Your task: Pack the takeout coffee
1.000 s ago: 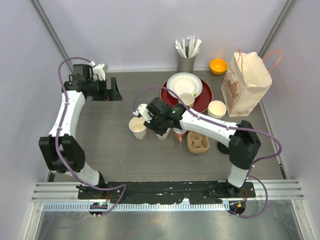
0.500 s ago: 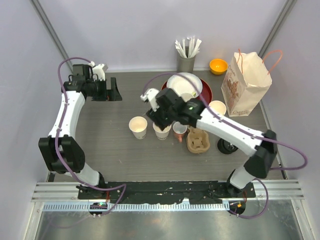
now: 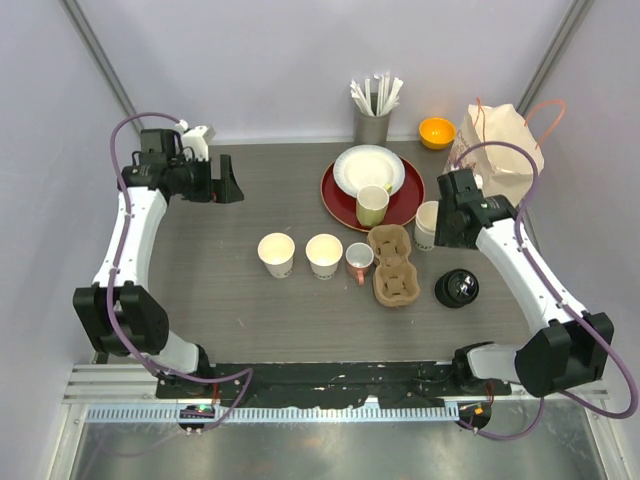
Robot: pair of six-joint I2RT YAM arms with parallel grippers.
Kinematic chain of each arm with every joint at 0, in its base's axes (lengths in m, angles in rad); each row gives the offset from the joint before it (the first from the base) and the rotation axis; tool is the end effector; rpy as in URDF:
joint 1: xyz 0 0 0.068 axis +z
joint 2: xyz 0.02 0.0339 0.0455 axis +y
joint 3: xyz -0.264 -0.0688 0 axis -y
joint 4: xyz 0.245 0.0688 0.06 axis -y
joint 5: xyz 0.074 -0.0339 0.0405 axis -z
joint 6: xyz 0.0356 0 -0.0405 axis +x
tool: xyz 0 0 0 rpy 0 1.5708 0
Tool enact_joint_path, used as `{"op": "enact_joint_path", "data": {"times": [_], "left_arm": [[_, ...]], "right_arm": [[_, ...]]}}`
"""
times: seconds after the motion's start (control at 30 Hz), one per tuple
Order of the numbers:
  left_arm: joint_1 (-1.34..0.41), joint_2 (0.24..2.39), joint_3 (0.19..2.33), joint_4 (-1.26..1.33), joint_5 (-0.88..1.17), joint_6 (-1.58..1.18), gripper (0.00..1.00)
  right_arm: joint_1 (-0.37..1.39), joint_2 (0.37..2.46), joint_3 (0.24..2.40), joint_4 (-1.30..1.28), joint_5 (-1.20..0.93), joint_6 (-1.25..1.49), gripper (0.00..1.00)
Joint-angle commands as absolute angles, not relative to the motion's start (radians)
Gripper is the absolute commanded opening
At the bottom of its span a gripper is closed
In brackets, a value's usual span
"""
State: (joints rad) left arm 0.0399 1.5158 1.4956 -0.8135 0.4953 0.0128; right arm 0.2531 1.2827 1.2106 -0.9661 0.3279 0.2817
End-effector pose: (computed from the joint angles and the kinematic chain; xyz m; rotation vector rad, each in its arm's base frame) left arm 0.3229 -0.0040 0.3542 0.1965 2.3397 -0.5669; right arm 0.2433 0.0511 0.3160 0.1507 2.5348 -0.2219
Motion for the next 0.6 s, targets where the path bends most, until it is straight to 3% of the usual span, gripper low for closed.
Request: {"op": "enact_joint_path", "data": {"times": [0.0, 0.4, 0.57], "left_arm": [[0.046, 1.459, 1.493, -0.816, 0.561, 0.035, 0.99], [0.044, 1.427, 1.480, -0.819, 0.584, 0.057, 0.99], [0.045, 1.424, 1.482, -0.825, 0.588, 0.064, 0.99]], "right_arm": [[0.235, 1.233, 1.145, -1.019, 0.451, 0.466, 0.47], [0.233, 1.121, 0.976, -0.969, 0.486, 0.751, 0.35], [0.204, 1.068, 0.959, -0.996, 0.560, 0.821, 0.36]]}}
